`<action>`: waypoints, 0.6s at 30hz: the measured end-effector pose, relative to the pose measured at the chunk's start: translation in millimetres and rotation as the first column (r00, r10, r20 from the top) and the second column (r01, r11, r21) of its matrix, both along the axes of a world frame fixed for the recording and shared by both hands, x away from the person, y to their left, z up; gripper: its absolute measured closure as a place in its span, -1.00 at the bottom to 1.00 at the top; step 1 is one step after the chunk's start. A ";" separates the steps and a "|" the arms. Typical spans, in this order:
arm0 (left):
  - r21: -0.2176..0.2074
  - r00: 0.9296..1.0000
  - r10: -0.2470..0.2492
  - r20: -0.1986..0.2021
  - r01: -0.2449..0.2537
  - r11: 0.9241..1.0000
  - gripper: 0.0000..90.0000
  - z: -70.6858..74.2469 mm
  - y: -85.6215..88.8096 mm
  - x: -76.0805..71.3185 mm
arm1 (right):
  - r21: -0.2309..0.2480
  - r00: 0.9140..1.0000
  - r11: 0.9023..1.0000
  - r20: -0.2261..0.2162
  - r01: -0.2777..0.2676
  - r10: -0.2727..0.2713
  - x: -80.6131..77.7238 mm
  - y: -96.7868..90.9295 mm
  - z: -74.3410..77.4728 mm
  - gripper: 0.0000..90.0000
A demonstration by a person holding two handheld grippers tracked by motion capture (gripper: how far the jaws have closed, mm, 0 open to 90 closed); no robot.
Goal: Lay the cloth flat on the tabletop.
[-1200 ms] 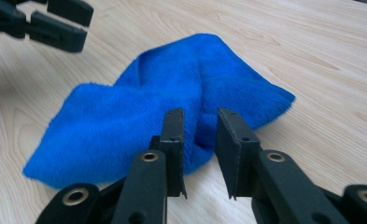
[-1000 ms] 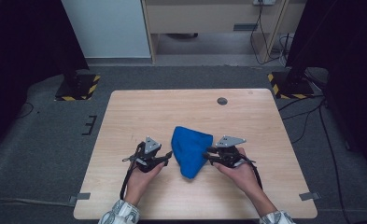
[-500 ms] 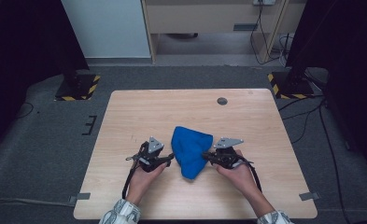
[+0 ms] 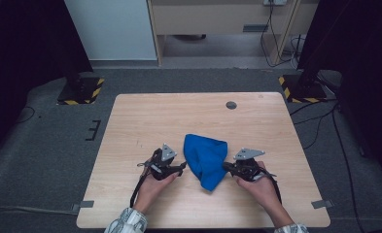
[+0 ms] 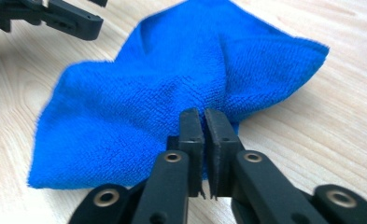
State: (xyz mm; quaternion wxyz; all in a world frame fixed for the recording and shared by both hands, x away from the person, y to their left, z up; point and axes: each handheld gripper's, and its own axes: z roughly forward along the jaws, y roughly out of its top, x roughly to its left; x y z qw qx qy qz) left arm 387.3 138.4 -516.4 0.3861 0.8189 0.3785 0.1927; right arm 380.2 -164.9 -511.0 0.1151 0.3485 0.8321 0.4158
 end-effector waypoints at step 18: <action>0.014 0.998 -0.040 -0.054 0.041 0.999 -0.44 -15.8 -24.4 7.1 | -0.051 0.999 0.998 -0.008 -0.044 0.044 -1.3 7.2 -10.6 0.96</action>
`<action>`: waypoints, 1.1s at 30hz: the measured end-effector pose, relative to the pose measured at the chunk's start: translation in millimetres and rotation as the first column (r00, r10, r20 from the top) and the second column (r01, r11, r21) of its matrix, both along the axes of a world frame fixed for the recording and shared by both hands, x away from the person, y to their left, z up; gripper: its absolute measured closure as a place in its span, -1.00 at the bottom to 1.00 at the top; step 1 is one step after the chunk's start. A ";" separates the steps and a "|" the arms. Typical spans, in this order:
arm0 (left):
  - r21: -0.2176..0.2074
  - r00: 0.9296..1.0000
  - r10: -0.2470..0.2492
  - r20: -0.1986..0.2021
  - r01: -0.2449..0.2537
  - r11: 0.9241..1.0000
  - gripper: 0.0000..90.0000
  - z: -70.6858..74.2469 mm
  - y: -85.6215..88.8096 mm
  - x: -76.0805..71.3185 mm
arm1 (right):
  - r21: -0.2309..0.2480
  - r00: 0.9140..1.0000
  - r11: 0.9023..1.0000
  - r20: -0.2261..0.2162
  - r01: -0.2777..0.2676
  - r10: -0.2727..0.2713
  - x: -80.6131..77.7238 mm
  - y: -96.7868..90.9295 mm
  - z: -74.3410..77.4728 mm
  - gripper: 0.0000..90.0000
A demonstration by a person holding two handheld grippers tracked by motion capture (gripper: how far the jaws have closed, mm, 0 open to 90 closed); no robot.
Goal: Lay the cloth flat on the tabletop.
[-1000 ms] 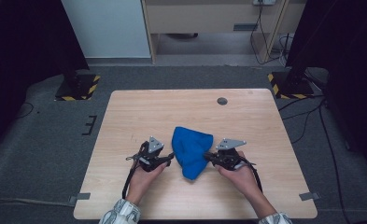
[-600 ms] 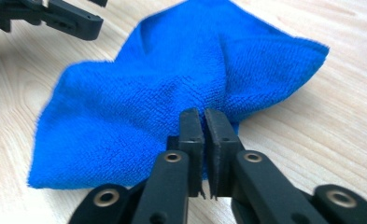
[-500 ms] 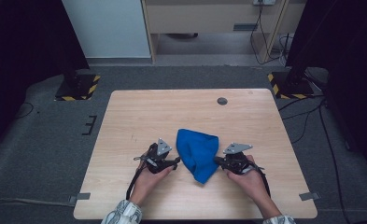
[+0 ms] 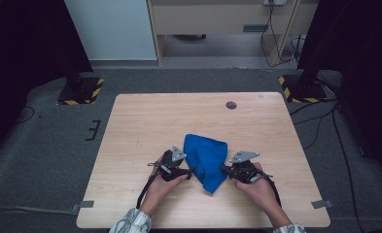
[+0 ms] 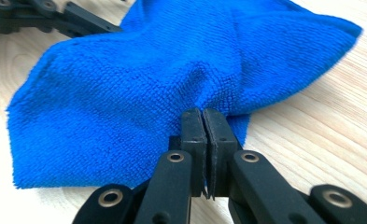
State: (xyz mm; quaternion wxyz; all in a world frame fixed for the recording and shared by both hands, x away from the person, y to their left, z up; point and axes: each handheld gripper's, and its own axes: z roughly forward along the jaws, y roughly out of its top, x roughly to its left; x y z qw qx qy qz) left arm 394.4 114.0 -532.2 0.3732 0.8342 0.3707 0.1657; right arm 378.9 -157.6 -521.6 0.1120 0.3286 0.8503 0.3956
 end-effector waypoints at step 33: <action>0.013 0.999 -0.052 0.006 0.052 0.999 0.74 5.7 0.2 8.4 | 0.012 0.997 0.997 0.006 0.071 -0.071 -1.7 -17.2 5.7 0.95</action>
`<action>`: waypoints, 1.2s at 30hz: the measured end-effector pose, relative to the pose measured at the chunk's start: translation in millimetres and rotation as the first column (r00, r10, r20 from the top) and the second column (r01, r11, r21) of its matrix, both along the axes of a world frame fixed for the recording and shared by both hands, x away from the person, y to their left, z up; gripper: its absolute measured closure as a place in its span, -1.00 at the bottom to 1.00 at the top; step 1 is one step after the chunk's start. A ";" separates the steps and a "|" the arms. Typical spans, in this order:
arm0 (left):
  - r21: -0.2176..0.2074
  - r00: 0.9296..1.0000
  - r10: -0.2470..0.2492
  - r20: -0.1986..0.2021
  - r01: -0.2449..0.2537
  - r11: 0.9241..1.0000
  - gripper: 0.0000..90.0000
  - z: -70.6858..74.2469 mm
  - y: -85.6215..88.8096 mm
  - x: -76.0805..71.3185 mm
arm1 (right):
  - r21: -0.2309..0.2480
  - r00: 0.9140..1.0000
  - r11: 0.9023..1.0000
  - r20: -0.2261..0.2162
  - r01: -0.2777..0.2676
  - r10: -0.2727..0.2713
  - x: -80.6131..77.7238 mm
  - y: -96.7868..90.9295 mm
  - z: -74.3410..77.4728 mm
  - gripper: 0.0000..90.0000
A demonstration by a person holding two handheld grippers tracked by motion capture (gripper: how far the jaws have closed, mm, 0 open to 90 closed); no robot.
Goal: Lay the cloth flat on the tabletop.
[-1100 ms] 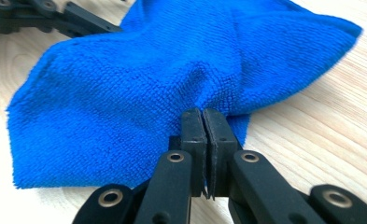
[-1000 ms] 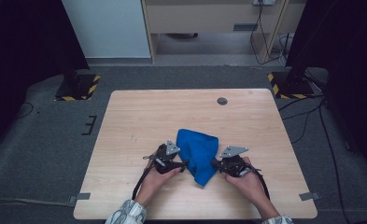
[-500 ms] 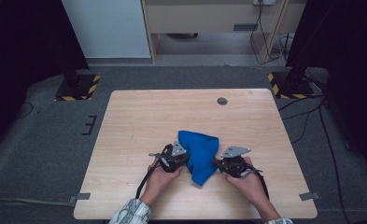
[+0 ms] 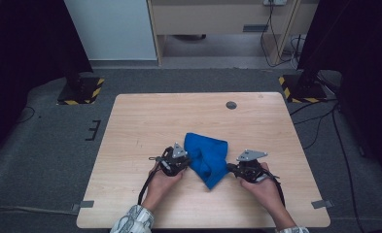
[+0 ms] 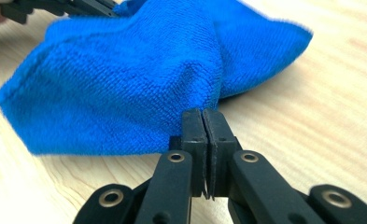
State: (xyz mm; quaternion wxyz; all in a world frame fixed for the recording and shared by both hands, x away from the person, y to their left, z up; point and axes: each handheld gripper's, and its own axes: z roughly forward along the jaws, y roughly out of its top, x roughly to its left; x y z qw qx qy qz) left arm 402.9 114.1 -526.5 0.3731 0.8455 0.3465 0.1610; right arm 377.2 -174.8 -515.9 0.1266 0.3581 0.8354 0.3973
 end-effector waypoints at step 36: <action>-0.103 0.995 -0.082 0.058 0.087 0.991 0.54 28.6 0.3 -34.7 | 0.020 0.994 0.996 0.062 -0.090 0.089 -6.1 53.8 22.6 0.20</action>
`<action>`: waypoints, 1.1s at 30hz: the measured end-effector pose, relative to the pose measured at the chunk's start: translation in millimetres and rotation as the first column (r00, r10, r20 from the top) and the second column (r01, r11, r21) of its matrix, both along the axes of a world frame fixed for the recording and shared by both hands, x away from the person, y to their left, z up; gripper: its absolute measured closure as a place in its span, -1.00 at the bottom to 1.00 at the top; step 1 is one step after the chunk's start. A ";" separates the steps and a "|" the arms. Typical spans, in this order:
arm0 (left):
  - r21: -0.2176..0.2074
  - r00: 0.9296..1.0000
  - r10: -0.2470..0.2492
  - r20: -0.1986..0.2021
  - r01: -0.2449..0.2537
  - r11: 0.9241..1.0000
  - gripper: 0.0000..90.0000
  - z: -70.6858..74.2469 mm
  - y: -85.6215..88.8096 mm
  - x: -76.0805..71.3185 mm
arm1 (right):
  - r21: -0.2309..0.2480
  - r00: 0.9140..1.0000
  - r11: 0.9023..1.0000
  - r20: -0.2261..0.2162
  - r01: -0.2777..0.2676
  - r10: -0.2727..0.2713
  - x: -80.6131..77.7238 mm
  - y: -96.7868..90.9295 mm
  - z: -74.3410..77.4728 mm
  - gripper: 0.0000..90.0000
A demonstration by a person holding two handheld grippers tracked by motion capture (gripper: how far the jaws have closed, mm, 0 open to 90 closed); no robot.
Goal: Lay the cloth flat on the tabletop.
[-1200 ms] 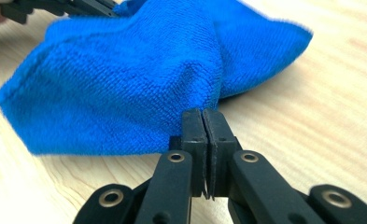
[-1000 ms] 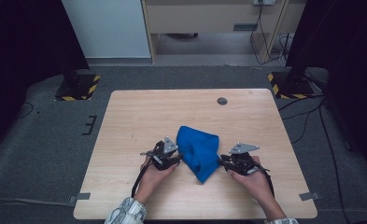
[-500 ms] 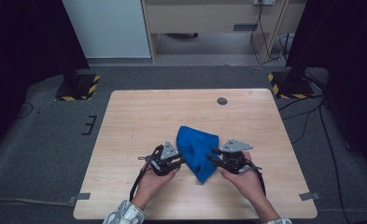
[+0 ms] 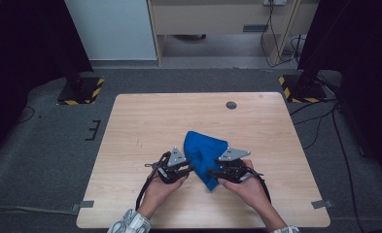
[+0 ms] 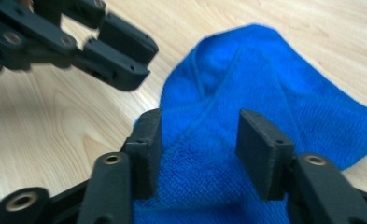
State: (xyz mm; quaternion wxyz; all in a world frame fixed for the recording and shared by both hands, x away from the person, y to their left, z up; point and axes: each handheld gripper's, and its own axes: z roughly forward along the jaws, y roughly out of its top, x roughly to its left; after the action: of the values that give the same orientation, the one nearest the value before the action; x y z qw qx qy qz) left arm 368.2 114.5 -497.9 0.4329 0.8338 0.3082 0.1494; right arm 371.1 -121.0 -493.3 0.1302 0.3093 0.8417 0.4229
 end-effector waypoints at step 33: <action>-0.013 0.999 0.033 0.020 -0.033 0.999 0.35 -1.8 -1.8 21.1 | -0.062 0.971 0.970 -0.023 0.235 -0.237 25.6 -83.7 -11.0 0.49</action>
State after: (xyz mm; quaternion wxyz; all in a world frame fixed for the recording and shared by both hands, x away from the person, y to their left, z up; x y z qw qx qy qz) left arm 389.3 112.7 -499.7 0.4388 0.8243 0.3186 0.1629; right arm 396.7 -204.7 -504.3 0.1760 0.4096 0.8128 0.3748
